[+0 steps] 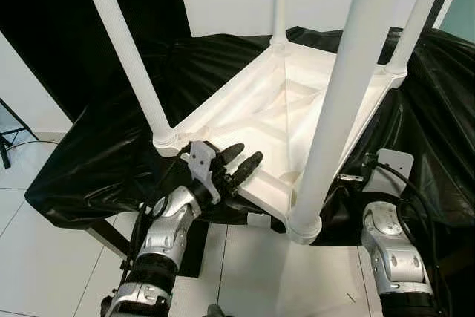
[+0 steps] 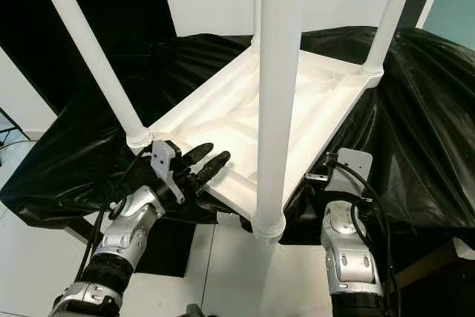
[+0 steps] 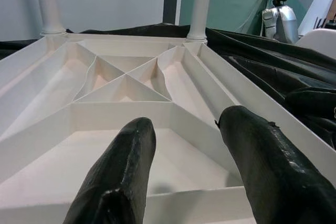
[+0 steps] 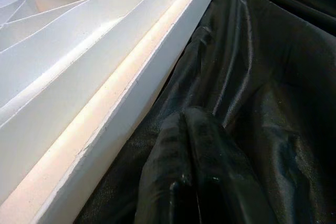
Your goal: Building children table
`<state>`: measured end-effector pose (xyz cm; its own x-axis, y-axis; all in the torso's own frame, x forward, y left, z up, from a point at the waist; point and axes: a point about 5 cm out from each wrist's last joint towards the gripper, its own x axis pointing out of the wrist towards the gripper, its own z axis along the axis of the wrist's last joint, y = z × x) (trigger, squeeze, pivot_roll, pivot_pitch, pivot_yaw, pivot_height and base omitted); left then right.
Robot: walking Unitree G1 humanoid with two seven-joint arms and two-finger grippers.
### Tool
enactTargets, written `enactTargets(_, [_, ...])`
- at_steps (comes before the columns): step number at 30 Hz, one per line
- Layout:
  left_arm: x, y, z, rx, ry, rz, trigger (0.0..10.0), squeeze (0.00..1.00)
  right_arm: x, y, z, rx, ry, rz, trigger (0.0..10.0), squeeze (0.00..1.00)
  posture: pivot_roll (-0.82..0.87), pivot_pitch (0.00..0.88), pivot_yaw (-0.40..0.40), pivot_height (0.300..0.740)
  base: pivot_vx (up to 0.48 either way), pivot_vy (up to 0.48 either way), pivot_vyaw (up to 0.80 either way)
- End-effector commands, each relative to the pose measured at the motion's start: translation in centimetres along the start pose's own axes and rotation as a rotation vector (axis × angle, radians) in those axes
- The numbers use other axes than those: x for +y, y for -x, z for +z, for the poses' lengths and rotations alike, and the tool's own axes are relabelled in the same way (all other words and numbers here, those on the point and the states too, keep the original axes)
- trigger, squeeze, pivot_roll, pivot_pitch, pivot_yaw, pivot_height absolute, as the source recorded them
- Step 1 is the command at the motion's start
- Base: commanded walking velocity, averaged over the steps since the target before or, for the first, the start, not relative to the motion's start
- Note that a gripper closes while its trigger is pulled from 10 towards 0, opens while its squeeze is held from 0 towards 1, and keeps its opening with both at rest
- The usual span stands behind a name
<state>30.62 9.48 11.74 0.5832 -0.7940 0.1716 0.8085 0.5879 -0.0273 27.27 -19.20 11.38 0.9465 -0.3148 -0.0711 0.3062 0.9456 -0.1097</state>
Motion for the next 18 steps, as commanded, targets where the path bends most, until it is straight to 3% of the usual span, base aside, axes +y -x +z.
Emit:
enactTargets(1, [0.38,0.12,-0.42,0.035,0.005,0.060,10.0,0.00,-0.01,0.01,-0.04,-0.001,-0.007,-0.005,10.0,0.00,-0.07,0.000,0.063,0.740,0.000,0.000,0.00])
enactTargets(18, [-0.19,-0.81,-0.29,0.010,0.025,0.064,10.0,0.00,0.14,-0.01,-0.22,0.008,-0.010,-0.002,10.0,0.00,-0.07,0.000,0.073,0.740,0.342,0.000,0.00])
